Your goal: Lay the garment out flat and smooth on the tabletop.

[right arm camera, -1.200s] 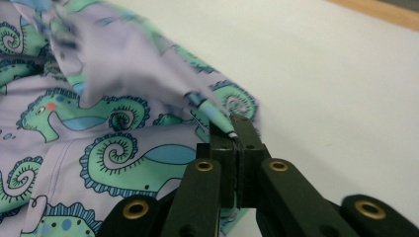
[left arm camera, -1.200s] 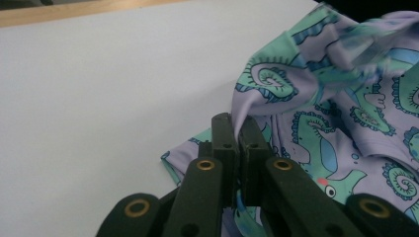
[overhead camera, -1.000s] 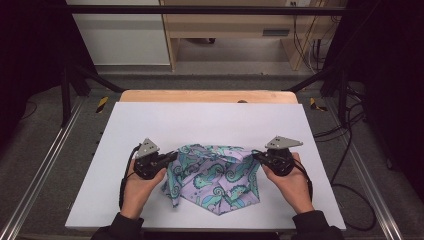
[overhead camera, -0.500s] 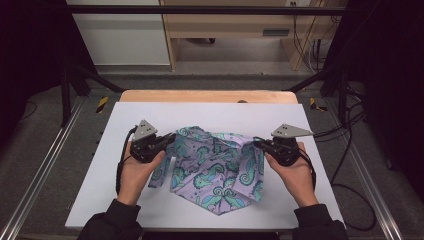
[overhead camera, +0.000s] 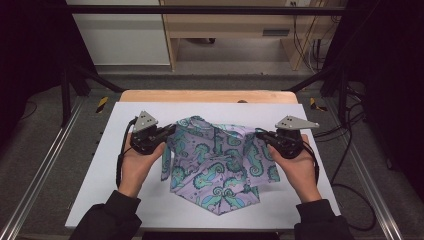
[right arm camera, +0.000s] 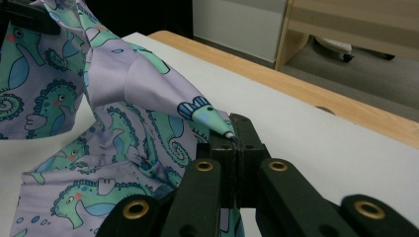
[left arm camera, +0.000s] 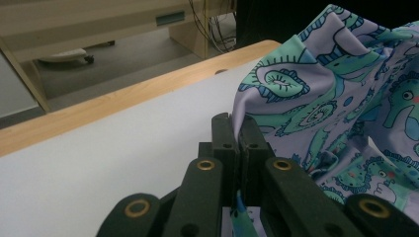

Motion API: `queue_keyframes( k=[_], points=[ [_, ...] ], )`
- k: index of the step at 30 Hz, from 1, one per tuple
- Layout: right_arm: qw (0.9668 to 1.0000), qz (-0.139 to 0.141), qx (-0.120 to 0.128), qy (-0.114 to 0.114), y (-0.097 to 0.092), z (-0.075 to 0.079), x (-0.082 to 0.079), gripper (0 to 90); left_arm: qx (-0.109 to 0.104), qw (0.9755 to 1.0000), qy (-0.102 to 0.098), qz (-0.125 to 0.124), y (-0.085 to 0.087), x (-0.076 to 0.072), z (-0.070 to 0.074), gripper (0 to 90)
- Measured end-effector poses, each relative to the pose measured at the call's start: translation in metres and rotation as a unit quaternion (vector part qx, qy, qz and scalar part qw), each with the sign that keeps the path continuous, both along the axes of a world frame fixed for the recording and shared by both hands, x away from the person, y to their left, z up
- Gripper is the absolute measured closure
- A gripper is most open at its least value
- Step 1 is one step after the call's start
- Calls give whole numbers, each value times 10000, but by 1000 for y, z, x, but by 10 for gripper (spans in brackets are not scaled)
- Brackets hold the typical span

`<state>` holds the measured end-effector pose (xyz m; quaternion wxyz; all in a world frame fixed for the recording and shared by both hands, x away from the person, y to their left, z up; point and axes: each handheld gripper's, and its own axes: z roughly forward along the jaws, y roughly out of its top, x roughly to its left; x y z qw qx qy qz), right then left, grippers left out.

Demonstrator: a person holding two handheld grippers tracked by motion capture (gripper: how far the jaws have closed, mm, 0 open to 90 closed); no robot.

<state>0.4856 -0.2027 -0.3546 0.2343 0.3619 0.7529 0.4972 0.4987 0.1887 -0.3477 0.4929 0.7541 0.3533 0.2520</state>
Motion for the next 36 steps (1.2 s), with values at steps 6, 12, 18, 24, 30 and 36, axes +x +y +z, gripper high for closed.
queue_keyframes(
  k=[6, 12, 18, 24, 30, 36],
  points=[
    [9999, -9, 38, -140, 0, 20, -3, 895, 35, 9999, -161, -11, 1, -2, 20, 888],
    [9998, -14, 30, -215, 1, 31, -4, 895, 39, 9998, -190, 6, 0, -1, 24, 888],
    [9997, -37, 70, -221, 0, 35, -3, 895, 41, 9997, -227, -9, 0, -2, 27, 888],
    [9997, -41, 93, -241, 2, 38, -3, 895, -25, 9998, -214, 6, 3, -1, 29, 888],
    [9997, -43, 82, -246, 3, 39, -2, 895, -33, 9997, -222, -1, 3, -1, 29, 888],
    [9996, -39, 85, -264, 4, 42, -2, 895, -44, 9997, -251, 4, 4, -1, 32, 888]
  ],
)
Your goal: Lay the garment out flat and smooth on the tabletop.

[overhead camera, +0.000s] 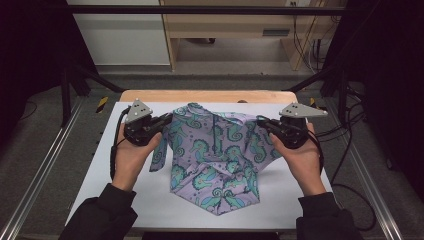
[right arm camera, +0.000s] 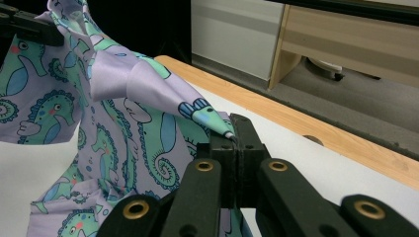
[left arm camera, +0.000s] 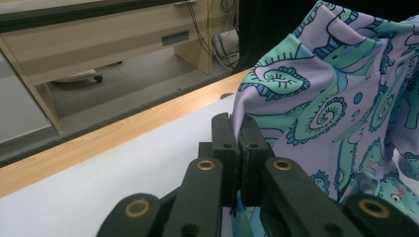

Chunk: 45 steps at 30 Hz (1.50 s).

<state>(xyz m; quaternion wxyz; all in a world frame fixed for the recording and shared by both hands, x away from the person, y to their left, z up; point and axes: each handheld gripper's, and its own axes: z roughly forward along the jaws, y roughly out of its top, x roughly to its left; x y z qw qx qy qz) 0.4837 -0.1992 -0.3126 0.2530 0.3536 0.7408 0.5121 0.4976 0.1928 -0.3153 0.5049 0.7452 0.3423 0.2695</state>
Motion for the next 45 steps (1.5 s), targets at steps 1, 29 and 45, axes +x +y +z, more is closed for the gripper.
queue_keyframes(
  k=[1, 29, 45],
  points=[
    [10000, -6, -2, -15, 0, 1, 0, 895, -7, 10000, -9, 1, 0, 0, 1, 888],
    [9985, -171, 84, -523, -3, 71, -12, 895, -55, 9981, -609, -106, -8, -15, 78, 890],
    [9987, -368, 154, -316, -6, 46, 23, 895, 73, 9992, -362, 137, -18, 25, 63, 889]
  ],
)
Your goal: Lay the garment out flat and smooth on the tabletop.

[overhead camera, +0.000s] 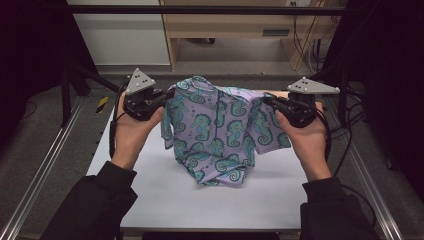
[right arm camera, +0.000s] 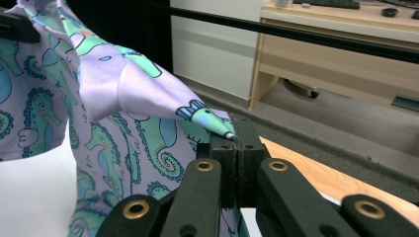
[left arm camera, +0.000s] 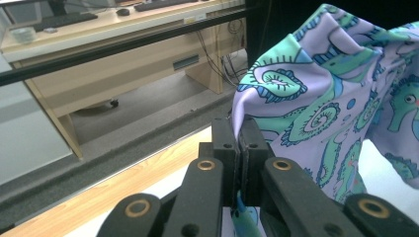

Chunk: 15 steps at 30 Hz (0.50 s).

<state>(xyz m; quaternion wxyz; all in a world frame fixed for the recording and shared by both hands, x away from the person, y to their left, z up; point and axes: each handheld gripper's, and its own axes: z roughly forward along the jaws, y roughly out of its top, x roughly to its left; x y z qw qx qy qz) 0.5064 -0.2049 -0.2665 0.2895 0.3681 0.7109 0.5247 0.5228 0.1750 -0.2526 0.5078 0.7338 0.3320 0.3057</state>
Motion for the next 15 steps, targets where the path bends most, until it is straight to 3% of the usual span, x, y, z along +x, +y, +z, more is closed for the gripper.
queue_keyframes(
  k=[5, 6, 15],
  points=[
    [9996, -177, 204, 12, 4, -9, 17, 896, -242, 9995, -37, 203, -4, 14, -10, 889],
    [9994, -233, 244, 0, 5, -12, 20, 895, -229, 9993, -123, 265, -4, 16, -12, 889],
    [9972, -615, 420, -21, 8, -29, 36, 896, -325, 9980, -150, 524, -12, 28, -31, 889]
  ],
)
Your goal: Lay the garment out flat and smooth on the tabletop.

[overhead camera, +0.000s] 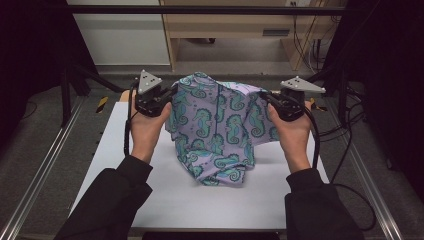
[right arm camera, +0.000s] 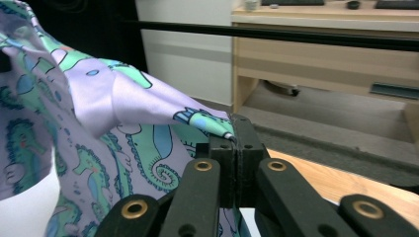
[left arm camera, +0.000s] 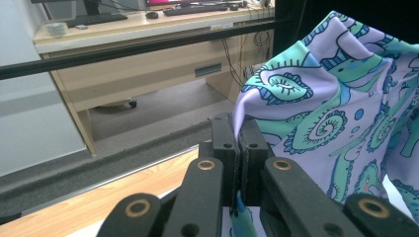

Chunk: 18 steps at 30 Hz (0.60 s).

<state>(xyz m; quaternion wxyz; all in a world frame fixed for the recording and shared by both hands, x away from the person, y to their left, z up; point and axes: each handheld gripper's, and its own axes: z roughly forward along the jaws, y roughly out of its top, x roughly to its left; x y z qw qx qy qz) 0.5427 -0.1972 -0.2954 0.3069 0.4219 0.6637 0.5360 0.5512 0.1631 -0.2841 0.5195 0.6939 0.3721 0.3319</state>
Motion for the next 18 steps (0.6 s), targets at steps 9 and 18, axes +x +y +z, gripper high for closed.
queue_keyframes(
  k=[9, 18],
  points=[
    [9998, -154, 103, 48, 3, -10, 11, 895, -51, 9999, 66, 72, -3, 14, -7, 889],
    [9992, -217, 165, 301, 2, -27, 39, 895, -48, 9993, 346, 139, -8, 52, -28, 889]
  ],
)
